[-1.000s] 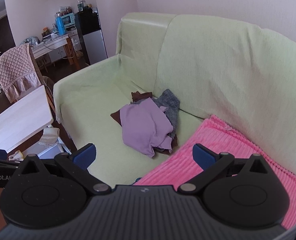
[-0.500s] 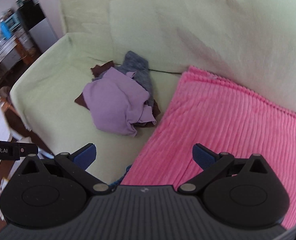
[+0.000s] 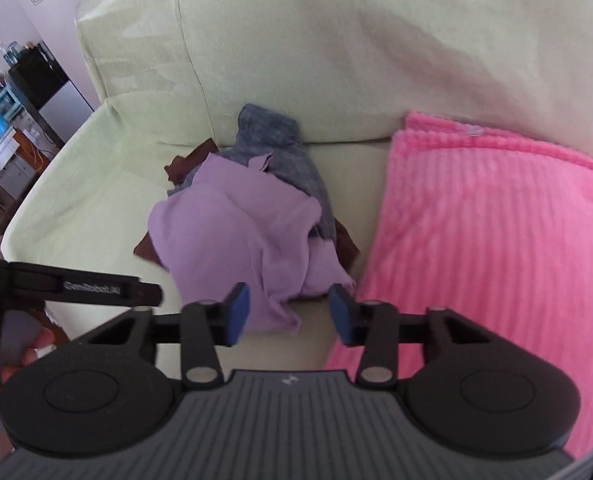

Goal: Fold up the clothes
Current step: 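Grasp the lilac tank top with the right gripper and lift it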

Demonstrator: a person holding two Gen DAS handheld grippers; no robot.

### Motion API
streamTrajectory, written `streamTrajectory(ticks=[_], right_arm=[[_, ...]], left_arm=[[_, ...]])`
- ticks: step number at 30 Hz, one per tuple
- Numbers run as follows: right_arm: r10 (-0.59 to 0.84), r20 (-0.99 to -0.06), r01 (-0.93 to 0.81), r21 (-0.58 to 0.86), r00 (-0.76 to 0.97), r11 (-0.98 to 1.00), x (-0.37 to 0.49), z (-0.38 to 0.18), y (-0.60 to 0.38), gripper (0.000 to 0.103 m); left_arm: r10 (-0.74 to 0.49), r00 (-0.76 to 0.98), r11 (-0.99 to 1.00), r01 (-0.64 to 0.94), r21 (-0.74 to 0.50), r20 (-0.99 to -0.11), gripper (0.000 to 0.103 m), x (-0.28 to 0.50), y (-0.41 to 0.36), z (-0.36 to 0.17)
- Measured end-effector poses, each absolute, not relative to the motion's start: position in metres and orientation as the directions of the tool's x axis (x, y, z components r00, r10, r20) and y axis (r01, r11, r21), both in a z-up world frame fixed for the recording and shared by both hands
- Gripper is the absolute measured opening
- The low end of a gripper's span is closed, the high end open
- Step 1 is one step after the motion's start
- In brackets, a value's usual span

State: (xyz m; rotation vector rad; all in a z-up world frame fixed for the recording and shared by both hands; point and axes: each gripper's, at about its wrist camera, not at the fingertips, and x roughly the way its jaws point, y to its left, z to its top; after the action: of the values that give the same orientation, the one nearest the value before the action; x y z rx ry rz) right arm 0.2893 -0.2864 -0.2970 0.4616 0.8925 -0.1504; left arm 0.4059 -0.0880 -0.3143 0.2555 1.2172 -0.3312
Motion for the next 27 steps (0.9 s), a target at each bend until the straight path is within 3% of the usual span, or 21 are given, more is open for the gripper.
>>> streamTrajectory(ticks=[3,12,13,15,20,24,27], right_arm=[[0.071,-0.764,0.324,0.353,0.642,0.878,0.313,-0.324,-0.298,0.024],[0.131,-0.734,0.298,0.424,0.667,0.855,0.365,-0.376,-0.317,0.024],[0.129,-0.73,0.279,0.411,0.671,0.868,0.369,-0.38,-0.315,0.016],[0.122,-0.7,0.204,0.364,0.704,0.909,0.375,-0.377,-0.302,0.004],[0.218,-0.616,-0.184,0.119,0.757,0.976,0.355,-0.359,-0.229,0.004],[0.321,-0.661,-0.459,-0.04,0.679,0.888,0.326,-0.375,-0.162,0.004],[0.378,-0.722,-0.569,-0.027,0.58,0.822,0.313,-0.394,-0.132,0.003]], left_arm=[[-0.128,0.318,0.922,0.388,0.006,-0.939,0.089,0.42,-0.1,-0.334],[-0.089,0.321,0.942,0.335,0.026,-0.943,0.089,0.45,-0.099,-0.36],[-0.084,0.324,0.943,0.332,0.031,-0.942,0.089,0.451,-0.096,-0.358],[-0.077,0.339,0.942,0.333,0.042,-0.938,0.089,0.452,-0.09,-0.35],[-0.038,0.426,0.934,0.336,0.119,-0.904,0.089,0.452,-0.066,-0.315],[-0.022,0.436,0.92,0.361,0.153,-0.9,0.089,0.455,-0.052,-0.305],[-0.02,0.405,0.891,0.421,0.167,-0.914,0.089,0.464,-0.055,-0.322]])
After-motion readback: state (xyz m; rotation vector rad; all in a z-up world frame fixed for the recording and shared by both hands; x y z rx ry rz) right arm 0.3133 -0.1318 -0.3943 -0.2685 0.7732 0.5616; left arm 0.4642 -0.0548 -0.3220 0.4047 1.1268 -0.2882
